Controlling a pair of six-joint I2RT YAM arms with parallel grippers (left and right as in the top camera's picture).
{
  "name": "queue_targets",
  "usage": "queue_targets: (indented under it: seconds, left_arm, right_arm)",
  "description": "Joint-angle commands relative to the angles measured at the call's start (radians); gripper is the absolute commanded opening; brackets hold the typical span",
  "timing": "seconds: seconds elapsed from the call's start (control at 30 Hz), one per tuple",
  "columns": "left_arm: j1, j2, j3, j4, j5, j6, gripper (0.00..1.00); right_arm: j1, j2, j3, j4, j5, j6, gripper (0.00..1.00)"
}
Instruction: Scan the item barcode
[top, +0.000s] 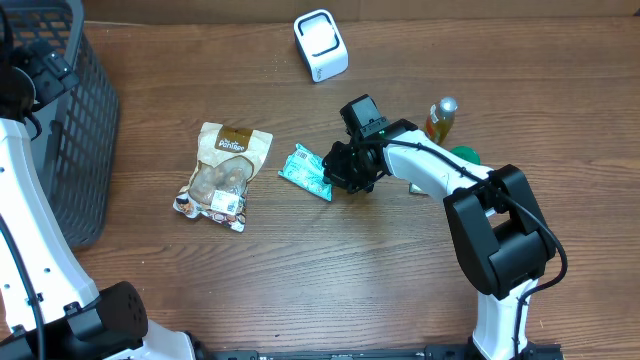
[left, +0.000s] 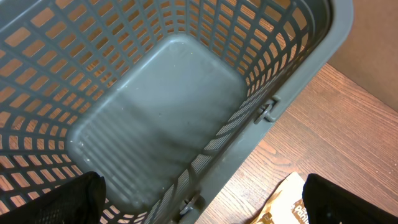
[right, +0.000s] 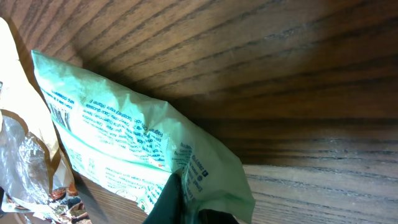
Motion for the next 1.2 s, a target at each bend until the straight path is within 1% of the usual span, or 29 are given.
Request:
queue_targets:
  seconds: [0.0, 0.43, 0.57, 0.73, 1.17]
  left_arm:
    - [-0.003, 0.003, 0.009, 0.004, -0.003, 0.018, 1.00]
    - [-0.003, 0.003, 0.009, 0.004, -0.002, 0.018, 1.00]
    - [-0.003, 0.003, 0.009, 0.004, -0.003, 0.018, 0.99]
    - [-0.003, 0.003, 0.009, 0.004, -0.003, 0.018, 1.00]
    - [-0.003, 0.003, 0.009, 0.004, -0.003, 0.018, 1.00]
  right_arm:
    - [0.001, -0.026, -0.016, -0.010, 0.011, -0.023, 0.04]
    - [-0.025, -0.026, -0.016, -0.006, 0.010, -0.027, 0.04]
    - [-0.037, -0.027, -0.016, 0.005, -0.020, -0.093, 0.04]
    - [-0.039, -0.027, -0.016, 0.009, -0.024, -0.128, 0.04]
    - [-0.038, -0.027, -0.016, 0.013, -0.047, -0.127, 0.04]
